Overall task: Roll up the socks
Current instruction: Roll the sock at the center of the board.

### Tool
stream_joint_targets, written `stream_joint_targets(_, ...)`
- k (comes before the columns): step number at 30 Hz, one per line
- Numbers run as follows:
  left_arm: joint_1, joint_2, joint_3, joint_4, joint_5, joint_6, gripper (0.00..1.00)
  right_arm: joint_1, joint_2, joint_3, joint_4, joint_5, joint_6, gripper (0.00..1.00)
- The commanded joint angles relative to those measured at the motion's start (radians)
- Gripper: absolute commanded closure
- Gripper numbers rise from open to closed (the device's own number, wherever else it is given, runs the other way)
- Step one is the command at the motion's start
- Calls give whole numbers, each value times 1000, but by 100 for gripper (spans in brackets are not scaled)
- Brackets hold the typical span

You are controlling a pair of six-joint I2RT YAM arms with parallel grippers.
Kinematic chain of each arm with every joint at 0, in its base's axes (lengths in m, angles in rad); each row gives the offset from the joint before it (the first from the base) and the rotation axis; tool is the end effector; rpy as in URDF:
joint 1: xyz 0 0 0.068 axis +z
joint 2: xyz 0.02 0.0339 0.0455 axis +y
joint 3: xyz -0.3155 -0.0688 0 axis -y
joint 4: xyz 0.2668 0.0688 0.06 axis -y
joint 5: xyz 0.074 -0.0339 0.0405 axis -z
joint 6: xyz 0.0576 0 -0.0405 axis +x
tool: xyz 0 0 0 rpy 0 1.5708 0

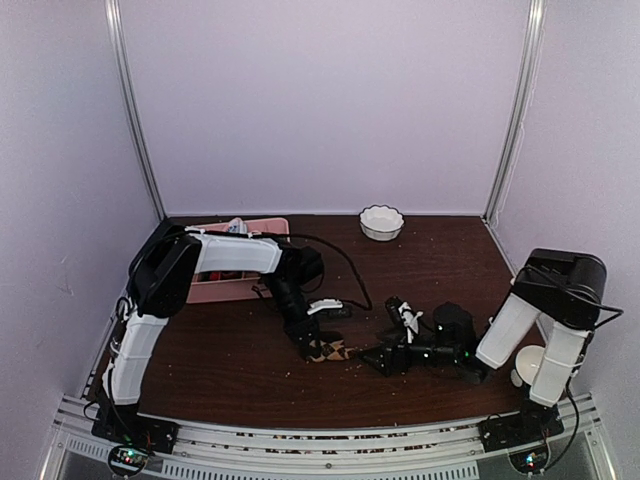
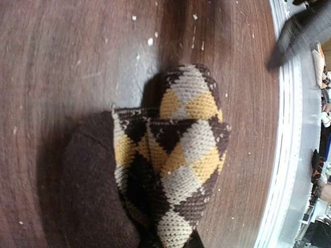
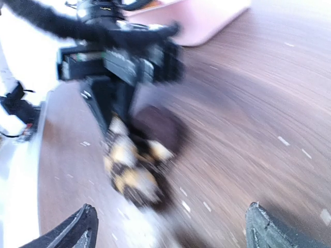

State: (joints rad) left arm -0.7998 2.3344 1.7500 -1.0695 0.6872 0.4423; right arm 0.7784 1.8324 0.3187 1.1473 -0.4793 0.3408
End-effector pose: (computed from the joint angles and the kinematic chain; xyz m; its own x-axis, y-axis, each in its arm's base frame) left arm 0.3110 -0.3726 0.1261 -0.4060 0.8927 -0.1956 0.7651 0.2151 -0.6069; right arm 0.1904 0.2250 0.1105 -0.5511 -0.1270 -0.8247 -0.7909 0.3946 0.4678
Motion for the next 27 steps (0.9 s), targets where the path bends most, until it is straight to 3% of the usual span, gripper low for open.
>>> stream_joint_targets(1, 14, 113, -52, -102, -232, -5, 100, 32, -151, -86, -137, 348, -48, 0)
stream_joint_targets(4, 15, 118, -48, -121, -234, 7, 100, 14, -185, -134, 16, 413, 135, 0)
stream_joint_targets(6, 15, 126, -44, -140, -228, 15, 100, -27, -129, -165, 185, 344, 242, 0)
stream_joint_targets(8, 16, 138, -36, -172, -213, 32, 100, -63, -56, -139, 278, 191, 236, 0)
stream_joint_targets(10, 16, 152, -28, -195, -189, 41, 100, -46, -27, -142, 344, 150, 173, 0)
stream_joint_targets(11, 16, 158, -27, -202, -183, 44, 100, -30, -40, -139, 313, 168, 128, 0)
stream_joint_targets(14, 17, 164, -27, -212, -186, 52, 100, 79, -175, -100, 1, 291, -96, 1)
stream_joint_targets(18, 25, 184, -14, -230, -169, 62, 100, 195, -275, -27, -294, 389, -301, 9)
stream_joint_targets(24, 27, 210, 26, -246, -158, 55, 100, 254, -235, 94, -487, 238, -476, 36)
stream_joint_targets(27, 27, 223, 40, -244, -171, 40, 100, 331, -186, 202, -630, 280, -599, 46)
